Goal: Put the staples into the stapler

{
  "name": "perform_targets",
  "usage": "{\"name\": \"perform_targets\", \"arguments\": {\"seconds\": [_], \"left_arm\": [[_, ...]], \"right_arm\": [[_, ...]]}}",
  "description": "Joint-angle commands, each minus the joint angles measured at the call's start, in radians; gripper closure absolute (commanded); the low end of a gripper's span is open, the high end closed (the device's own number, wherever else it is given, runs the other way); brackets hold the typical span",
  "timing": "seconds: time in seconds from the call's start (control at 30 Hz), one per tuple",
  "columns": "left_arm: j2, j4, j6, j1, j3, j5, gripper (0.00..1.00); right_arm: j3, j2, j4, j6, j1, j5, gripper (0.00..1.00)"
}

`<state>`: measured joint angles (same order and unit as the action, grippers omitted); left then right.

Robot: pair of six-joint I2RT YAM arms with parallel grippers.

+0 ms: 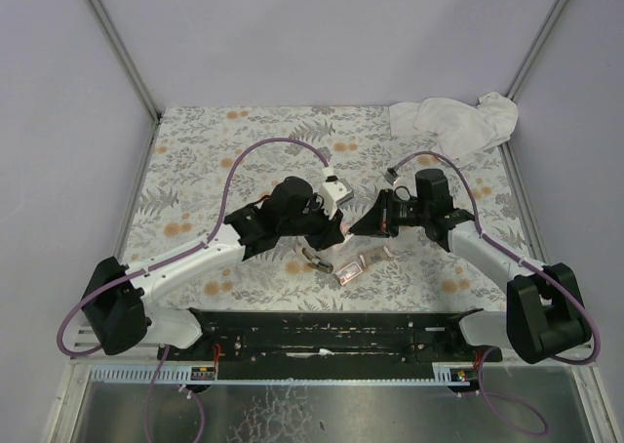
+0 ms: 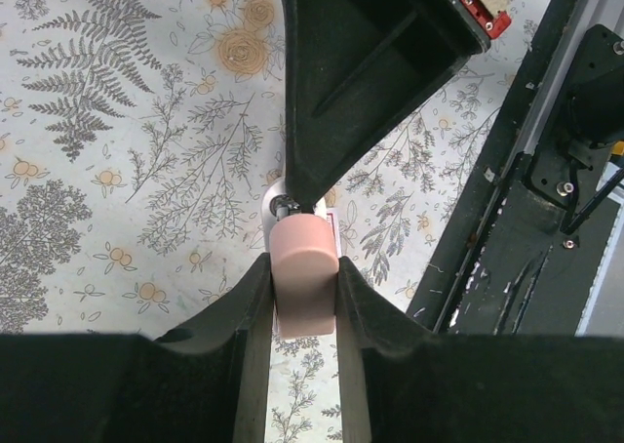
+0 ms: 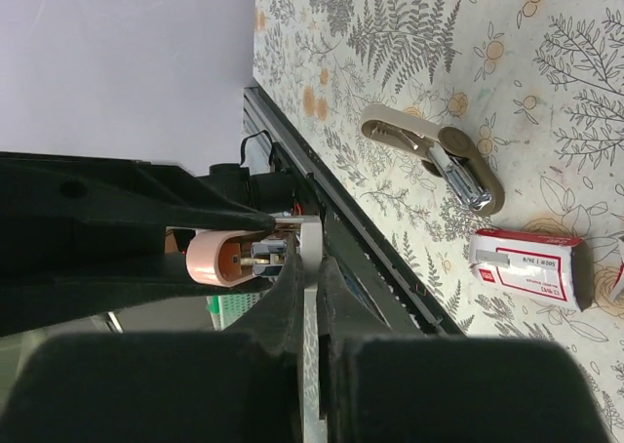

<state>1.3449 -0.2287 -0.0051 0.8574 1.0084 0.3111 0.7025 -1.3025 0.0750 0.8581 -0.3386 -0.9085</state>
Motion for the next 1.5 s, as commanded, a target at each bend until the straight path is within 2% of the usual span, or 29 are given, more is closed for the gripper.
{"name": "perform_targets", "arguments": {"seconds": [0.0,0.03,0.07,0.1,0.23,0.4,0.57,0.8,0.93,1.47], "left_arm": [[-0.018,0.162,-0.026,0.008,-0.003,-0.016,0.55],[-0.019,0.168,-0.04,0.009,-0.004,-0.029,0.37],[-0.024,0.175,-0.059,0.008,-0.007,-0.047,0.25],[-0.028,0.185,-0.082,0.008,-0.012,-0.066,0.17],[-0.06,0.26,-0.237,0.009,-0.05,-0.22,0.07],[-0.025,0.205,-0.495,0.006,-0.028,-0.365,0.05],[0.045,0.18,-0.63,0.005,-0.004,-0.354,0.04],[0.134,0.171,-0.662,0.005,0.035,-0.343,0.03],[0.162,0.134,-0.662,0.001,0.062,-0.383,0.03],[0.082,0.118,-0.678,-0.047,-0.081,-0.419,0.03]], "right_arm": [[-0.01,0.01,0.097,0.063,-0.016,-0.071,1.0],[-0.022,0.021,0.123,0.074,-0.016,-0.054,1.0],[-0.035,0.031,0.152,0.084,-0.017,-0.031,1.0],[-0.052,0.04,0.172,0.087,-0.017,0.001,1.0],[-0.104,0.088,0.237,0.075,-0.017,0.167,1.0],[-0.152,0.116,0.289,0.054,-0.021,0.316,1.0],[-0.159,0.145,0.244,0.0,-0.033,0.392,1.0],[-0.169,0.19,0.203,-0.043,-0.047,0.436,1.0],[-0.173,0.207,0.195,-0.05,-0.048,0.44,1.0],[-0.147,0.284,0.145,-0.045,-0.049,0.488,1.0]]}}
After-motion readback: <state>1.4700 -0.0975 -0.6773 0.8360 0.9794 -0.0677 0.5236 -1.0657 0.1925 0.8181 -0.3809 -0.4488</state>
